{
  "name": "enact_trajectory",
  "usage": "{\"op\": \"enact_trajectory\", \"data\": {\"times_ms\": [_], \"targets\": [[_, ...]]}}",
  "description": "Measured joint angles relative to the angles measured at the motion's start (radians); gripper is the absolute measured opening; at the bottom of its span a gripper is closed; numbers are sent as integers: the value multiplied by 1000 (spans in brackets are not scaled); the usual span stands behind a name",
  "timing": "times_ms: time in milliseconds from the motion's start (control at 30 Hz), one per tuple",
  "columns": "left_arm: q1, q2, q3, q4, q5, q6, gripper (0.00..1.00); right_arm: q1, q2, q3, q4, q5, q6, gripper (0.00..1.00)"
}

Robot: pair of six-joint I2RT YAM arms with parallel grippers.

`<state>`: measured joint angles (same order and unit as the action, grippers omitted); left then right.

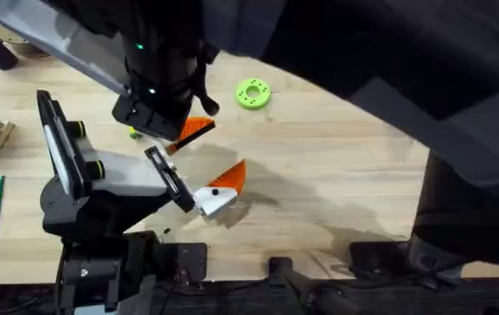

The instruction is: Pick up the gripper from the table and insert it into the empty holder that is missing its gripper. Then pick up a screw, insert it into the mounting hole, and use the screwdriver to tighten it. Finally, clean up the table by picking up the vegetable and placing it into the bucket.

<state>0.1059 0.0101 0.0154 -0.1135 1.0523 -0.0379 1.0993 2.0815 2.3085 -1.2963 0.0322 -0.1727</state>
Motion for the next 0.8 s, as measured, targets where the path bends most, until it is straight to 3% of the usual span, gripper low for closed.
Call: {"op": "enact_trajectory", "data": {"times_ms": [800], "targets": [[0,0,0,0,0,0,985,0,1,0,-17,0,0,6]]}}
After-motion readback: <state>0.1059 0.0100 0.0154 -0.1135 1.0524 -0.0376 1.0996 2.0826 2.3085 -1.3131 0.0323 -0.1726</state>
